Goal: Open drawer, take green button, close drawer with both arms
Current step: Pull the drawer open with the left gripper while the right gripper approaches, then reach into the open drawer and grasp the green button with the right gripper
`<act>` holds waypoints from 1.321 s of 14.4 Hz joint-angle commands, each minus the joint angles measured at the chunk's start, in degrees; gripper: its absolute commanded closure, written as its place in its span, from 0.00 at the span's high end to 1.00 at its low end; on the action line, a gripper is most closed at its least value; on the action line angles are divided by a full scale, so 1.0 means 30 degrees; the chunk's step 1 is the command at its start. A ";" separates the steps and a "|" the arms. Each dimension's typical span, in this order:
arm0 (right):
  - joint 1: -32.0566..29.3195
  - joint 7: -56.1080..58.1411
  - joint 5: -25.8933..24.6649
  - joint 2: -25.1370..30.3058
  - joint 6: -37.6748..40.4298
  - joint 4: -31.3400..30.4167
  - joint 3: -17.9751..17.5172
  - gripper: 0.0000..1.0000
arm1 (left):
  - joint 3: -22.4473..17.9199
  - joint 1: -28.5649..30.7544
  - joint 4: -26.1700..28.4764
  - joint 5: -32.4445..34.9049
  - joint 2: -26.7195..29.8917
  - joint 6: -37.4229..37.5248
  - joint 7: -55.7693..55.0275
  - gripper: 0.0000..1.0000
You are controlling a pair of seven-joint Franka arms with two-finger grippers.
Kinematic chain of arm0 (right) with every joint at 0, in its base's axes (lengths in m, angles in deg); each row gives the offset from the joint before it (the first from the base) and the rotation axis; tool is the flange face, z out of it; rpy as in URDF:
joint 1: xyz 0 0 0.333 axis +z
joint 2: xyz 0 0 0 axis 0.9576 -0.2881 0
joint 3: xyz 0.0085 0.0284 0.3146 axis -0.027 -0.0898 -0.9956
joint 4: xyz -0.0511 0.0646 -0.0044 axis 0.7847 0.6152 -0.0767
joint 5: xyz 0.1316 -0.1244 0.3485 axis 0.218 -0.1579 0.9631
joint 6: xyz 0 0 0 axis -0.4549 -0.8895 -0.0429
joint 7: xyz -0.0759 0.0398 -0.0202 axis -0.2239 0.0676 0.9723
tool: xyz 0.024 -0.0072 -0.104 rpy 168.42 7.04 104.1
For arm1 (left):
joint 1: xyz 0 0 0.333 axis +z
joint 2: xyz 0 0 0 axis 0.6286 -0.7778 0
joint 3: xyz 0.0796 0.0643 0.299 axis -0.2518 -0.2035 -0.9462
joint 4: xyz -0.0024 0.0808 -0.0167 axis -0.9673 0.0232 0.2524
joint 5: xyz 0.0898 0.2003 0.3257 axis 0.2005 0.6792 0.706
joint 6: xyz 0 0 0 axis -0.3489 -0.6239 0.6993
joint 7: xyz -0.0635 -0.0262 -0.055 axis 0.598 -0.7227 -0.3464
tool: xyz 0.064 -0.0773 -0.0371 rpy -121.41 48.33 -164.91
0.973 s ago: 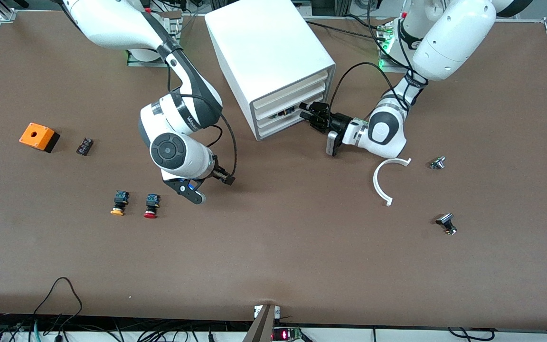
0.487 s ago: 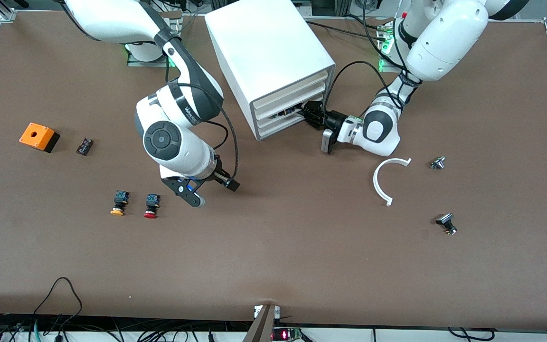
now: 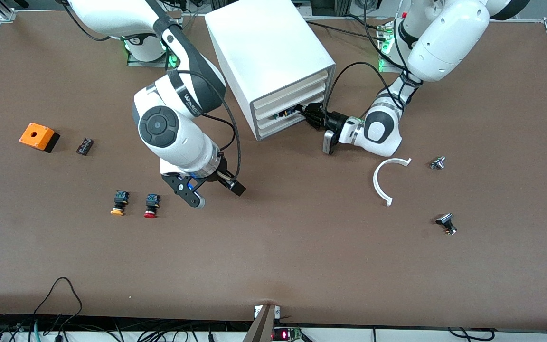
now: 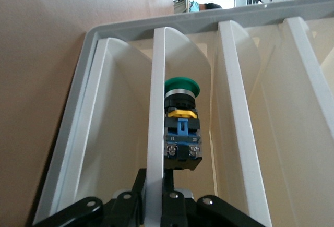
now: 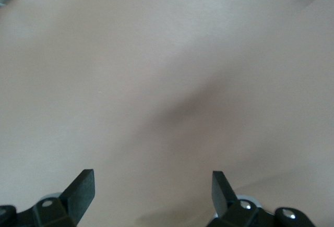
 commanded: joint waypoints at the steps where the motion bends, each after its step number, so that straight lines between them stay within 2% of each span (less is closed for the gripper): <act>1: 0.0213 -0.0575 0.0234 -0.0663 -0.0263 0.1639 0.0076 0.99 | -0.0080 0.0834 -0.0551 -0.0325 0.0142 -0.0013 -0.0097 0.00; 6: 0.0973 -0.1773 0.0234 -0.0692 -0.2429 0.2020 0.0076 0.99 | -0.0607 0.1479 -0.2221 0.1108 0.0113 0.0016 -0.1853 0.00; 9: 0.1967 -0.4435 0.0234 -0.1276 -0.3544 0.2079 0.0076 0.99 | -0.0725 0.2036 -0.2986 0.2397 0.0054 0.0016 -0.3054 0.00; 12: 0.3111 -0.5465 0.0263 -0.2270 -0.2848 0.2780 0.0047 0.99 | -0.0784 0.2506 -0.3951 0.3480 0.0025 0.0045 -0.4167 0.00; 15: 0.3932 -0.6871 0.0381 -0.3150 -0.2756 0.2958 -0.0303 0.99 | -0.0871 0.2624 -0.4159 0.3719 0.0025 0.0075 -0.4464 0.00; 16: 0.4224 -0.7281 0.0381 -0.3356 -0.2901 0.2958 -0.0537 0.99 | -0.0872 0.2653 -0.4159 0.3719 0.0025 0.0075 -0.4493 0.58; 17: 0.4430 -0.7575 0.0381 -0.3648 -0.2961 0.2958 -0.0597 0.99 | -0.0901 0.2740 -0.4159 0.3748 -0.0004 0.0075 -0.4377 1.00; 19: 0.5132 -0.8015 0.0352 -0.3942 -0.2903 0.2958 -0.0598 0.99 | -0.0930 0.3120 -0.4159 0.3777 0.0083 0.0104 -0.4406 1.00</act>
